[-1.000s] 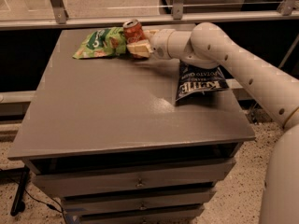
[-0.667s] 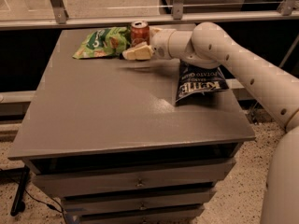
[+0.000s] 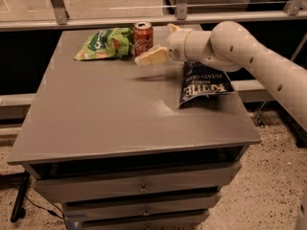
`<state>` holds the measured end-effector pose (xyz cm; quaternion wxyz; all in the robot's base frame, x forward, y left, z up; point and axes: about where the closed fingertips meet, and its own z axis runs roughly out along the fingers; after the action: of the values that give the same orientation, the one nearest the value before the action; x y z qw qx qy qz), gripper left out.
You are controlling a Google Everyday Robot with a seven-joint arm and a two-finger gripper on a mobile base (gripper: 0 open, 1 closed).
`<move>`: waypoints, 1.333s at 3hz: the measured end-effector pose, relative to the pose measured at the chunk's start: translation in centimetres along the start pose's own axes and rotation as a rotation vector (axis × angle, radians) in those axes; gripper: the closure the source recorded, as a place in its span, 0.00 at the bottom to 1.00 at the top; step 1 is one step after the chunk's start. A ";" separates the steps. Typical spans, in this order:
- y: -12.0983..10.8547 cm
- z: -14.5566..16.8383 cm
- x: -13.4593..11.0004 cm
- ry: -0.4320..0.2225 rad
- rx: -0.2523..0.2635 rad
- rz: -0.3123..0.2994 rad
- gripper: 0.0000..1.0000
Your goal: Move coke can near green rice chip bag
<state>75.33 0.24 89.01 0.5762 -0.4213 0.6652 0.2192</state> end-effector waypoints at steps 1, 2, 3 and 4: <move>-0.1 -5.1 -0.5 0.006 0.037 -0.039 0.00; 0.7 -11.2 -1.5 0.001 0.066 -0.102 0.00; 1.8 -17.7 -2.0 -0.010 0.122 -0.208 0.00; 0.4 -21.5 -0.9 0.010 0.184 -0.234 0.00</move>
Offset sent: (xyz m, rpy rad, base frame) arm -0.1363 -0.1643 0.0733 -0.1129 -0.2048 -0.0871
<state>62.44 -15.96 95.00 0.6307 -0.4426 0.6315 0.0865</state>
